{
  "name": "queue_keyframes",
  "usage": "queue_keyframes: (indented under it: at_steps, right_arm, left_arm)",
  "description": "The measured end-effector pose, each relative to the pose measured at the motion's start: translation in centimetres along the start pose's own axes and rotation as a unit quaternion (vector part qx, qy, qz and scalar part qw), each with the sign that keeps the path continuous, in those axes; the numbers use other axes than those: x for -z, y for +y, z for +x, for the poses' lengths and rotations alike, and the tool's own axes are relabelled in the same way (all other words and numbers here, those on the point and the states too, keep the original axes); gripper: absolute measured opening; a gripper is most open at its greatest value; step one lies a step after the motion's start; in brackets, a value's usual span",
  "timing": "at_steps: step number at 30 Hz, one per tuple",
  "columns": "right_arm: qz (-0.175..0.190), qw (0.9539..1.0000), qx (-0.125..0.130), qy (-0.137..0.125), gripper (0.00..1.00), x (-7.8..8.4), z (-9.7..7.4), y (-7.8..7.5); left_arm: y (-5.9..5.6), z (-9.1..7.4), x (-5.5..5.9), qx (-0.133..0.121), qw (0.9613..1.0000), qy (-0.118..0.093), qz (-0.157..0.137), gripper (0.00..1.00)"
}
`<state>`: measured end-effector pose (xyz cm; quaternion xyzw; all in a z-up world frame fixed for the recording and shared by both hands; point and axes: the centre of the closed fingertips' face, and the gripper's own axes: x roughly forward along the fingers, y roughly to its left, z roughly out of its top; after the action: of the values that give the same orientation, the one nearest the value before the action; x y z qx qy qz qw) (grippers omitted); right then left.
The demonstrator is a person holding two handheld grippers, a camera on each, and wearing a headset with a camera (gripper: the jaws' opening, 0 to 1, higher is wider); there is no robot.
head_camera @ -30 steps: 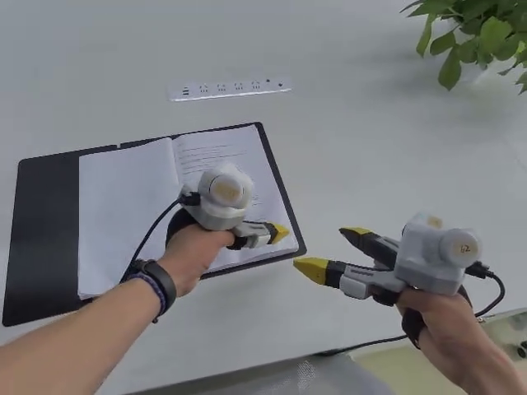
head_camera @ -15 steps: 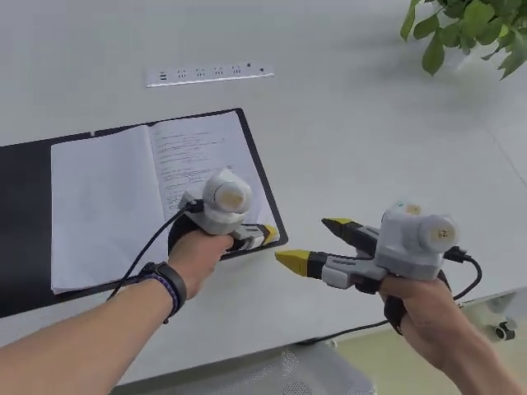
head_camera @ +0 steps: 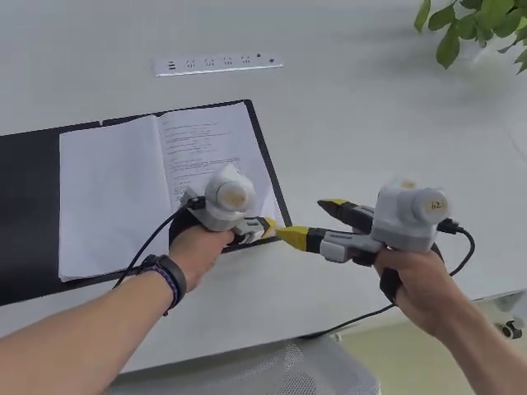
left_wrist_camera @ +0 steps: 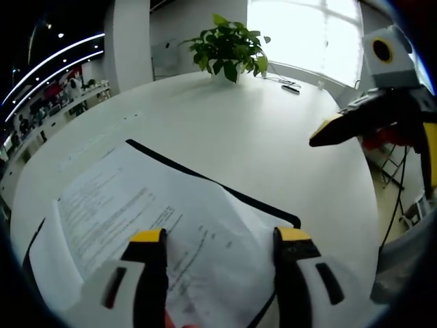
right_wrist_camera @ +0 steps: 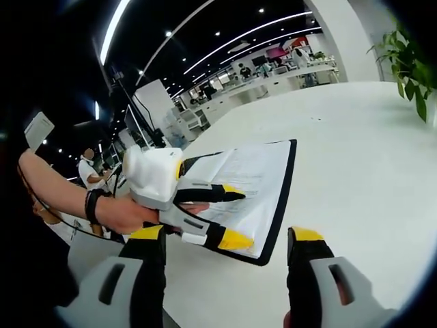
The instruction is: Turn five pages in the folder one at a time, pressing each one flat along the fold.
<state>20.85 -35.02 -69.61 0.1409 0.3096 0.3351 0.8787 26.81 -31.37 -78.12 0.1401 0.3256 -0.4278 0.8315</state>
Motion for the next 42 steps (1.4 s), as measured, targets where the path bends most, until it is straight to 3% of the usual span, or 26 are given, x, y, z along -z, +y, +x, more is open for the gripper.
queue_keyframes:
  at_steps: [5,12,18,22,26,42]
  right_arm:
    - [0.004,0.9999,-0.01,-0.004,0.68,-1.2,1.3,-0.5]
    - [0.038,0.9989,-0.018,-0.021,0.62,-2.7,3.2,-1.5]
    - [0.059,0.9978,-0.03,-0.008,0.55,-2.2,4.8,-2.0]
    - [0.095,0.9945,-0.045,-0.007,0.45,-1.7,5.9,-2.2]
    - [0.112,0.9925,-0.049,-0.004,0.41,-1.4,6.6,-2.5]
    - [0.127,0.9902,-0.055,0.017,0.22,0.4,7.6,-2.6]
  left_arm:
    - [0.0,0.0,0.0,0.003,1.0,0.001,0.004,0.62]
    - [0.0,0.0,-0.1,0.005,1.0,0.0,0.003,0.62]
    - [0.0,0.0,-0.1,0.007,1.0,-0.002,0.002,0.62]
    - [0.0,0.0,-0.1,0.005,1.0,-0.001,-0.002,0.63]
    - [-0.1,0.0,-0.1,0.007,1.0,-0.004,-0.004,0.63]
    - [-0.1,-0.1,-0.1,0.009,0.9999,-0.003,-0.004,0.63]
